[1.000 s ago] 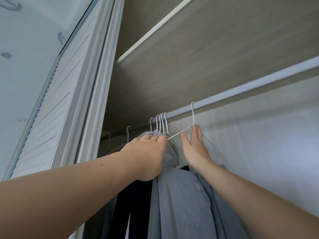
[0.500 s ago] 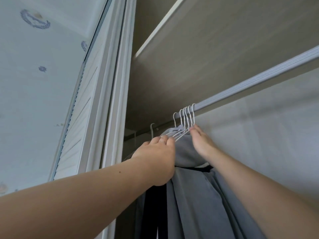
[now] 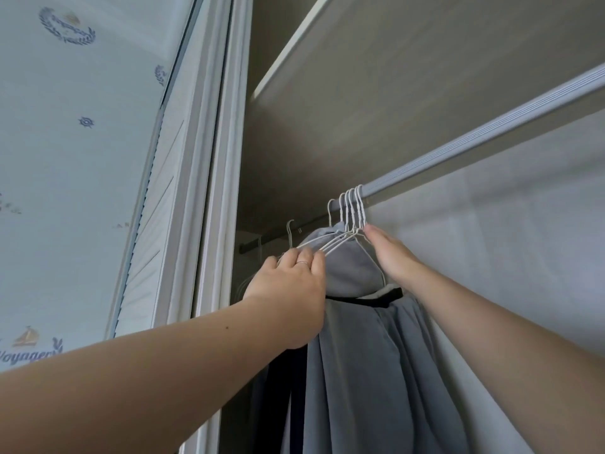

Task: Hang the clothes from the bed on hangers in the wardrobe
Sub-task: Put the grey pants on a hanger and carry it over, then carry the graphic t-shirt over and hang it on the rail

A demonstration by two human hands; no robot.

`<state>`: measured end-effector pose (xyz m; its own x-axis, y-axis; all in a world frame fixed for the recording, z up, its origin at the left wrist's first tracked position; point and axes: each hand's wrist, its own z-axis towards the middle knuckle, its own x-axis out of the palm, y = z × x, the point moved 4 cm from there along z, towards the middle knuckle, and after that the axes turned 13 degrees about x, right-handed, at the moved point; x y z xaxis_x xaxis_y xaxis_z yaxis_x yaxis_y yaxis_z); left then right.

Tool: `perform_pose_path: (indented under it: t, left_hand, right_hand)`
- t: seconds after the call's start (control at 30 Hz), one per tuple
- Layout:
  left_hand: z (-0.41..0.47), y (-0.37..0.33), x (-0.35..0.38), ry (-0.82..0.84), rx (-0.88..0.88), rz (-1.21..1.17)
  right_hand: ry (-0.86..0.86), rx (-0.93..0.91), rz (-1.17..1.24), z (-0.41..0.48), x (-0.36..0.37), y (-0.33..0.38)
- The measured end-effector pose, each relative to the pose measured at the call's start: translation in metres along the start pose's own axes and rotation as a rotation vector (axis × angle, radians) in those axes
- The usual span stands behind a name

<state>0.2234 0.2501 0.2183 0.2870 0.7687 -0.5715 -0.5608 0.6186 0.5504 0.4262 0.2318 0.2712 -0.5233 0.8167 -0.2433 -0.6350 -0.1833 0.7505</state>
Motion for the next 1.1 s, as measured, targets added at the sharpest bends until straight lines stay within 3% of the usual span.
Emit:
perform_pose_path:
  t: [0.13, 0.3, 0.47, 0.63, 0.73, 0.9, 1.1]
  left_hand:
    - [-0.029, 0.006, -0.013, -0.055, 0.056, 0.072]
    - [-0.101, 0.021, -0.036, -0.198, -0.042, 0.014]
    - [-0.221, 0.033, -0.045, -0.155, -0.12, 0.03]
    - [-0.393, 0.04, -0.055, -0.058, -0.366, -0.048]
    - [-0.511, 0.021, -0.07, 0.044, -0.552, -0.022]
    - [-0.711, -0.044, -0.128, 0.258, -0.942, 0.029]
    - [-0.908, -0.159, -0.242, 0.497, -1.342, 0.137]
  right_hand:
    - [-0.062, -0.131, 0.015, -0.04, -0.015, 0.017]
    - [-0.133, -0.374, 0.095, -0.11, 0.002, 0.054]
    - [-0.098, -0.775, -0.248, -0.221, 0.069, 0.09]
    - [0.165, -0.852, -0.282, -0.351, 0.156, 0.106]
    - [0.374, -0.838, -0.167, -0.447, 0.204, 0.104]
    - [0.745, -0.799, 0.008, -0.64, 0.268, 0.111]
    - [1.18, -0.786, 0.156, -0.872, 0.285, 0.137]
